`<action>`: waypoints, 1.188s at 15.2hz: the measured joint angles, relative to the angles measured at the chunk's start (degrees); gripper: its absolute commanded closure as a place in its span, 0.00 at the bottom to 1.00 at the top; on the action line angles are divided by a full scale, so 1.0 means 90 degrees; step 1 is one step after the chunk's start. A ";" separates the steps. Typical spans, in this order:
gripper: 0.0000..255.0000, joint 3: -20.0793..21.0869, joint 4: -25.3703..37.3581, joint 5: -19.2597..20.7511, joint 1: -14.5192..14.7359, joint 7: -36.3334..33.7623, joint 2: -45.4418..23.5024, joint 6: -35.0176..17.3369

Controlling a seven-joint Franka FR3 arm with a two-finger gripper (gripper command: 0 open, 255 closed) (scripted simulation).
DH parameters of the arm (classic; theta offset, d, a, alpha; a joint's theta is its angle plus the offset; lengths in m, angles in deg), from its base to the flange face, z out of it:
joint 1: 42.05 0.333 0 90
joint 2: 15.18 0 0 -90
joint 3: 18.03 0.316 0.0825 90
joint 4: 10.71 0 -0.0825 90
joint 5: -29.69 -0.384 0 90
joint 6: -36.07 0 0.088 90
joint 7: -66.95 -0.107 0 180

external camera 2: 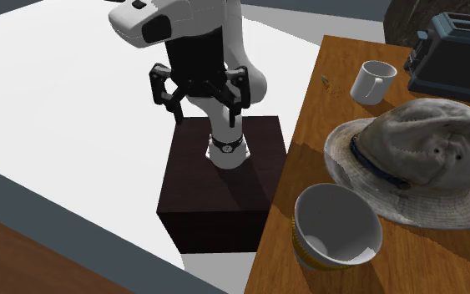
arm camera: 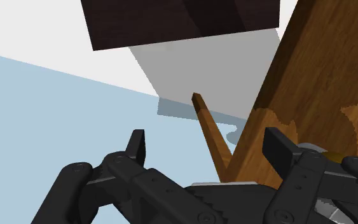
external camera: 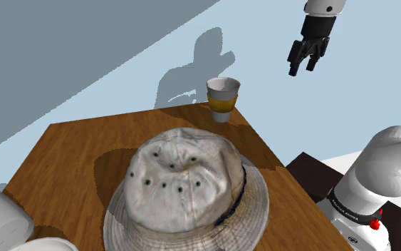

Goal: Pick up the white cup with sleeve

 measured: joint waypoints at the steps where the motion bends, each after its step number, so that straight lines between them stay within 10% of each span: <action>1: 0.00 0.0000 0.0000 0.0000 0.0000 0.0000 0.0000 0.0000; 18: 0.00 0.0569 0.1800 -0.1245 0.0745 -0.0426 -0.3053 -0.1359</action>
